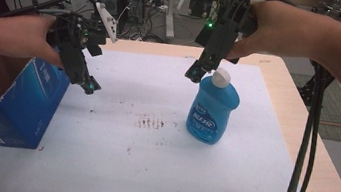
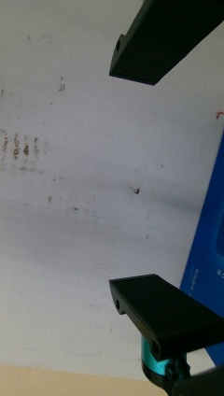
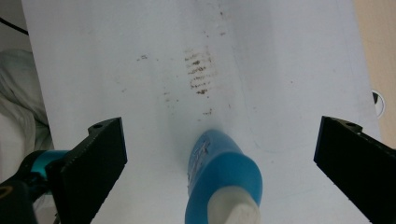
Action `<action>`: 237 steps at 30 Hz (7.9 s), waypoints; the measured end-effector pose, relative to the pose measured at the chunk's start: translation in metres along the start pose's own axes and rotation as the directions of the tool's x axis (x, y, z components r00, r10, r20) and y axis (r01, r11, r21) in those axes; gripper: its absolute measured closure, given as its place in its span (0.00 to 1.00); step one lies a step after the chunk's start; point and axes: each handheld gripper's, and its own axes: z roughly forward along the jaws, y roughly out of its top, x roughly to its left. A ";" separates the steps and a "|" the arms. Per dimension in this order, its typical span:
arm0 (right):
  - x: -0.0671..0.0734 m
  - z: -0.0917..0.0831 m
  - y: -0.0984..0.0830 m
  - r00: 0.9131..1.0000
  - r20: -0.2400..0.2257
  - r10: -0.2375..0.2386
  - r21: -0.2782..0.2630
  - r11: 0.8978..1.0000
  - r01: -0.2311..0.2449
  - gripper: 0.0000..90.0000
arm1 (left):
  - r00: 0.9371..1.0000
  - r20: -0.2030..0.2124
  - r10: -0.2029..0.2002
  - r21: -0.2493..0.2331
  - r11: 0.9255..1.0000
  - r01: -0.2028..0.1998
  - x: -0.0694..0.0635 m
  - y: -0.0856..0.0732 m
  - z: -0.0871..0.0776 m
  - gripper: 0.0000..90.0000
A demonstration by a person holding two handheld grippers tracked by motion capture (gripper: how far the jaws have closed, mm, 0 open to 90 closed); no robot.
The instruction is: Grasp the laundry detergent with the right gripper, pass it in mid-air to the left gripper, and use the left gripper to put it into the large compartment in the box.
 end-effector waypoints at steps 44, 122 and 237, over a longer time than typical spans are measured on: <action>0.003 0.006 -0.128 0.944 0.022 0.328 -0.113 0.939 -0.324 0.02 | 1.000 0.008 0.023 0.006 1.000 -0.023 -0.002 0.010 0.010 0.02; 0.018 0.120 -0.173 0.906 -0.079 0.415 -0.576 0.723 -0.382 0.02 | 1.000 0.013 0.017 0.007 1.000 -0.017 -0.001 0.006 0.014 0.02; 0.025 0.098 -0.088 0.989 -0.145 -0.023 -0.615 0.785 -0.072 0.50 | 0.988 0.131 0.076 -0.024 0.997 -0.073 -0.040 0.042 -0.028 0.02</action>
